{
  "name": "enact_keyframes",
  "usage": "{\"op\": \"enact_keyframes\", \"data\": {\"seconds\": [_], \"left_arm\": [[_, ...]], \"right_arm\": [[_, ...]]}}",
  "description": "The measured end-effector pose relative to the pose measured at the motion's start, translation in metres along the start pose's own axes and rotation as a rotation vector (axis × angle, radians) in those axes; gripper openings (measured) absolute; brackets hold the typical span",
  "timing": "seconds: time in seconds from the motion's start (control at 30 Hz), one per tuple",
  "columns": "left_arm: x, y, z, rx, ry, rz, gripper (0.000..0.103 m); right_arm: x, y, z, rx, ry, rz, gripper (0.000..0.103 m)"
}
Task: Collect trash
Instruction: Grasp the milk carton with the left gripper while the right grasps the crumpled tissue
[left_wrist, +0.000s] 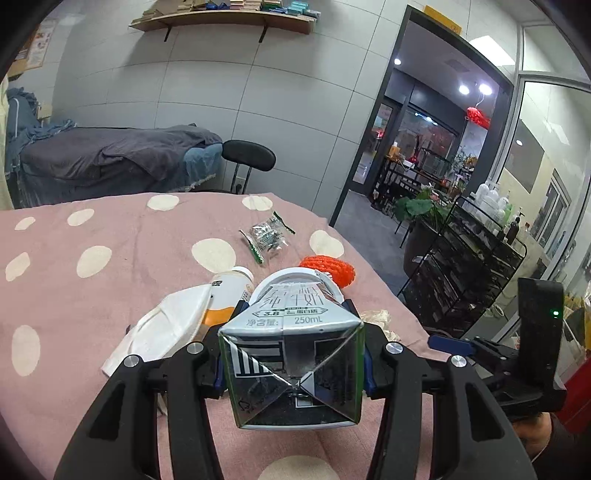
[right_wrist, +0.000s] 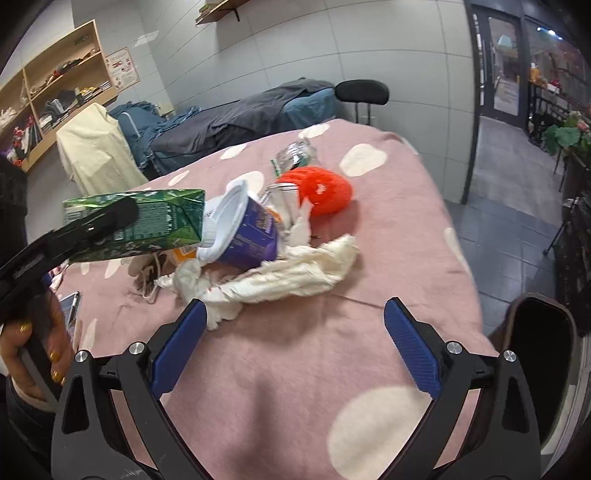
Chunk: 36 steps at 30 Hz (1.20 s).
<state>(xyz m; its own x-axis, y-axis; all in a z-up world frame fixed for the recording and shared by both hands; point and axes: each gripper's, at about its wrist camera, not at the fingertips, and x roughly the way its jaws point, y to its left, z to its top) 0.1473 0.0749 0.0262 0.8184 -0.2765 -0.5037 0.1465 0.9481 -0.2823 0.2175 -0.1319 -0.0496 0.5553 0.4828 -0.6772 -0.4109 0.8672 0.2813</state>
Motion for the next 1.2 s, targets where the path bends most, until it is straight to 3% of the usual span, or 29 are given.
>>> {"op": "enact_keyframes", "data": {"seconds": [0.1, 0.2, 0.27, 0.37, 0.43, 0.57, 0.87, 1.2], "left_arm": [[-0.011, 0.004, -0.003, -0.014, -0.016, 0.010, 0.050], [-0.016, 0.006, -0.008, -0.018, -0.017, 0.025, 0.050], [-0.016, 0.007, -0.011, -0.023, -0.014, 0.025, 0.050], [-0.018, 0.006, -0.013, -0.030, -0.014, 0.013, 0.050], [-0.019, 0.006, -0.015, -0.023, -0.017, 0.013, 0.050], [-0.020, 0.000, -0.017, -0.024, -0.017, -0.012, 0.050], [-0.021, -0.029, -0.017, 0.011, -0.027, -0.082, 0.050], [0.002, -0.080, -0.015, 0.064, 0.003, -0.202, 0.050]], "right_arm": [[0.016, 0.005, 0.008, 0.022, 0.035, 0.040, 0.095], [0.027, 0.007, 0.013, 0.043, 0.052, 0.058, 0.081], [0.035, 0.006, 0.016, 0.056, 0.063, 0.062, 0.055], [0.042, 0.000, 0.014, 0.100, 0.084, 0.090, 0.027], [0.041, -0.002, 0.012, 0.100, 0.078, 0.093, 0.017], [0.028, -0.006, 0.006, 0.101, 0.046, 0.079, 0.005], [-0.036, -0.014, -0.007, 0.063, -0.079, 0.038, 0.003], [-0.104, -0.063, -0.017, 0.118, -0.213, -0.102, 0.003]]}}
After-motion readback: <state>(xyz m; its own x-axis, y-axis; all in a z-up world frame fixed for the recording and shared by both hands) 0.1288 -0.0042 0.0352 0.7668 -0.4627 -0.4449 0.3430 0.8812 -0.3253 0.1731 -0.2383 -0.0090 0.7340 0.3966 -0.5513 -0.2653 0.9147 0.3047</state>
